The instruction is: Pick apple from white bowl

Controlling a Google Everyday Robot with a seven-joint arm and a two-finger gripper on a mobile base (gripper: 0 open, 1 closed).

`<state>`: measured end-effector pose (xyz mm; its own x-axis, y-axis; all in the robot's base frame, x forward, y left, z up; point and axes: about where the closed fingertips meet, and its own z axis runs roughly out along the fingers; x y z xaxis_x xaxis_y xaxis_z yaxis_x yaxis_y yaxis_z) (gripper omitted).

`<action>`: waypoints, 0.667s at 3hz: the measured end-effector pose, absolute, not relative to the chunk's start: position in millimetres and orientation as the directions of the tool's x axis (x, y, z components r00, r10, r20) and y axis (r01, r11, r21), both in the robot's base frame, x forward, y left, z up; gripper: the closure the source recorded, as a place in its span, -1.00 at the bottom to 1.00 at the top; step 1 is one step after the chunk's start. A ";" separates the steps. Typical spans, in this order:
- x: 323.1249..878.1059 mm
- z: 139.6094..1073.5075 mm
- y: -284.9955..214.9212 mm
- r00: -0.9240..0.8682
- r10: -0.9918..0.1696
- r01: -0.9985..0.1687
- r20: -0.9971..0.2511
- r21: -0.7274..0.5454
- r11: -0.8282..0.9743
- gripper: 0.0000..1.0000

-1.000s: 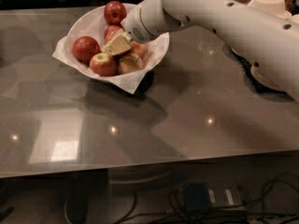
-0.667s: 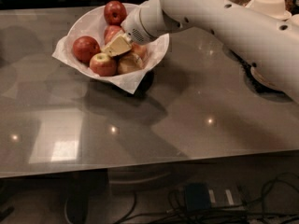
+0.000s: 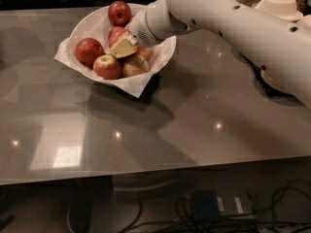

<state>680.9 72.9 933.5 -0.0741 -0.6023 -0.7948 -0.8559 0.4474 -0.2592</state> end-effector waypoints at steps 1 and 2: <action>678.3 938.7 73.3 -0.056 -0.616 -0.863 -0.786 -0.273 0.426 0.89; 673.5 951.9 71.3 -0.016 -0.636 -0.869 -0.772 -0.303 0.391 1.00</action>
Offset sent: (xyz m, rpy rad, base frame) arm -0.0115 -0.0084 0.0346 -0.0702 -0.0630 0.0859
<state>673.5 71.3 951.9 -0.0162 -0.6358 -0.7717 -0.8691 0.3905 -0.3035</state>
